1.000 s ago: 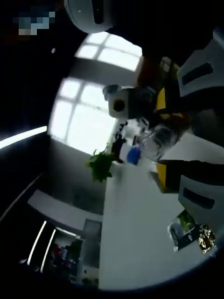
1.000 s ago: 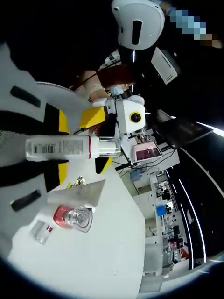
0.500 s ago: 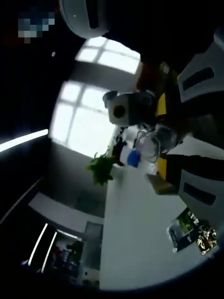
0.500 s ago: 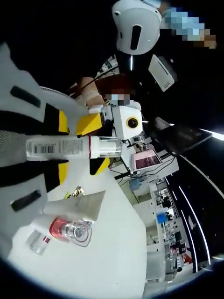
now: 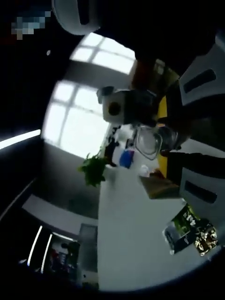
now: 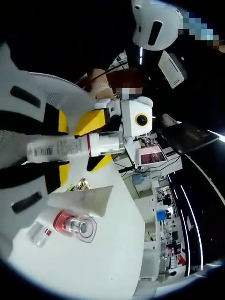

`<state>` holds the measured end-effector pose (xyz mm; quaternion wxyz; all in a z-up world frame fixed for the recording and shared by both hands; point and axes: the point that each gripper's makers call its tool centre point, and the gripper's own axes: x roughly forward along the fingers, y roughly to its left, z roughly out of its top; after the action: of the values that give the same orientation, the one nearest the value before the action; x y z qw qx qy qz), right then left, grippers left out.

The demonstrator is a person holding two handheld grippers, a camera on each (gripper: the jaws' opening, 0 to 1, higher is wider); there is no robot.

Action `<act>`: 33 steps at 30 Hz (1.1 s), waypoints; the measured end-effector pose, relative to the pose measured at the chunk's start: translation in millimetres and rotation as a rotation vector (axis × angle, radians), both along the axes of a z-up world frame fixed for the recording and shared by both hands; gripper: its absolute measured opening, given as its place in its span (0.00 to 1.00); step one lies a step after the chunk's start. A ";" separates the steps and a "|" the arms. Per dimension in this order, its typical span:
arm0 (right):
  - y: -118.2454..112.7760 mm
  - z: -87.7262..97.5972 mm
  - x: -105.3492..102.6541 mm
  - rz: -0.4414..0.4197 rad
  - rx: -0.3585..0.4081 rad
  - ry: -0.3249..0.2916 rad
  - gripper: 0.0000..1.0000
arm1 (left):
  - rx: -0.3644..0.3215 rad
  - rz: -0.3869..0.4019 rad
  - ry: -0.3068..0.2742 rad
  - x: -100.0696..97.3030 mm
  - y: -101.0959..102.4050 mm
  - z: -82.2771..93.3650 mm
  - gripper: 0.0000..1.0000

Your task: Arrange the skincare products in the storage area until every visible bottle or jar stands upright without overlapping.

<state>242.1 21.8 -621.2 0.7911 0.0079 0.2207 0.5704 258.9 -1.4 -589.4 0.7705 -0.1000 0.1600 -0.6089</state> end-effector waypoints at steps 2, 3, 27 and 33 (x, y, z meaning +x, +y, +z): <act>-0.3 -5.0 1.6 -0.009 -0.030 -0.007 0.22 | 0.012 -0.002 -0.005 -0.2 -1.8 -2.8 0.21; -1.2 -8.8 3.7 -0.019 -0.051 -0.016 0.22 | 0.028 0.005 0.000 1.3 -2.2 -6.7 0.21; -20.2 -22.1 10.9 -0.070 -0.149 -0.023 0.27 | 0.394 0.055 -0.082 22.2 6.7 -69.2 0.19; -20.9 -12.6 14.3 -0.122 -0.141 -0.031 0.25 | 0.424 0.048 -0.085 20.3 2.9 -77.5 0.19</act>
<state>256.4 0.9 -633.8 0.8263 -0.0431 0.2469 0.5044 279.2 1.5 -666.8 0.7946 0.0864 0.2495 -0.5468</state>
